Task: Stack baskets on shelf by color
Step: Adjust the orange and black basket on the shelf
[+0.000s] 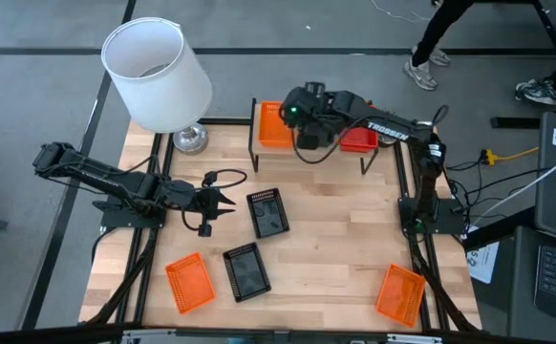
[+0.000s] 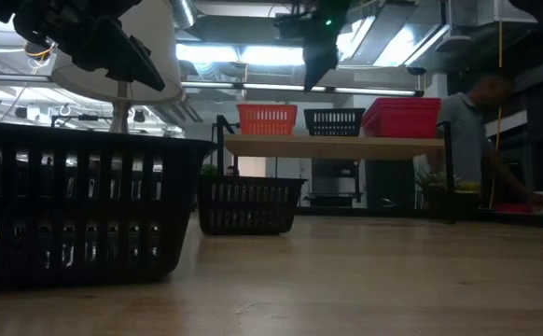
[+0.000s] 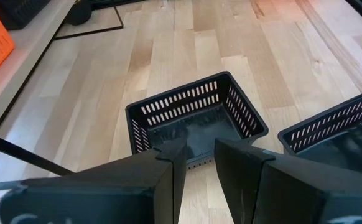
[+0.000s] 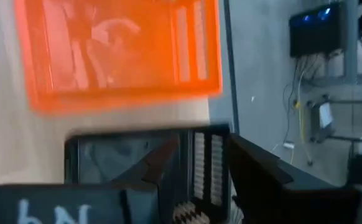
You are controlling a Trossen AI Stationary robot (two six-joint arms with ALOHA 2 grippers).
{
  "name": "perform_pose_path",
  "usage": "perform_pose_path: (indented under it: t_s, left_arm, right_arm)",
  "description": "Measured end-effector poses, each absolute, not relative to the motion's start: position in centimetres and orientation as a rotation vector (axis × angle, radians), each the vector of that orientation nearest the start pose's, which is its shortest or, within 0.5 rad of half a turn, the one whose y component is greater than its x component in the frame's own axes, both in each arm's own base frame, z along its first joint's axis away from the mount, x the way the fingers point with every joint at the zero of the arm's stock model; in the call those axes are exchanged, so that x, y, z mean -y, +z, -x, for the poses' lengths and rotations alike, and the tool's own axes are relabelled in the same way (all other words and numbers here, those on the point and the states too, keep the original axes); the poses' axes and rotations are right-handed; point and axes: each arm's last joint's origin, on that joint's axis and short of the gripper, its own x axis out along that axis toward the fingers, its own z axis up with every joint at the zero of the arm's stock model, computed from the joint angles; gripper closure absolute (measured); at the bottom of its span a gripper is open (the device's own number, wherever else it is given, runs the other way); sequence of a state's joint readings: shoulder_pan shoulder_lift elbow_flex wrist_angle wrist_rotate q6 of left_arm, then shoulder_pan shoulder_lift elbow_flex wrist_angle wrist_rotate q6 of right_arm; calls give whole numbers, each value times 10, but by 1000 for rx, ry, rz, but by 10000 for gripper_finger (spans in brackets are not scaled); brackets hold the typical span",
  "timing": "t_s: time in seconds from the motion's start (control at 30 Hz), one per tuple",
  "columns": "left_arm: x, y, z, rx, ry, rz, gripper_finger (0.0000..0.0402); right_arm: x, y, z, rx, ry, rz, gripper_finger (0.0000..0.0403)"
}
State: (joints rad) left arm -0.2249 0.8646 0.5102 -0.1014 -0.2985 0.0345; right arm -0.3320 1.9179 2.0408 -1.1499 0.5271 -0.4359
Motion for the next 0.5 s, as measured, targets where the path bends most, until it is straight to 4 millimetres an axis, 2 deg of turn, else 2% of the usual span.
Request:
perform_pose_path:
  t_s: [0.13,0.23,0.5]
  left_arm:
    - [33,233,-182,-443,65,-154,325]
    - [33,233,-182,-444,65,-154,325]
    - [33,233,-182,-445,66,-150,325]
  right_arm:
    - [154,360,-349,-1258,-493,270,267]
    - [161,356,-345,-1261,-459,160,267]
    - [167,350,-346,-1280,-460,140,267]
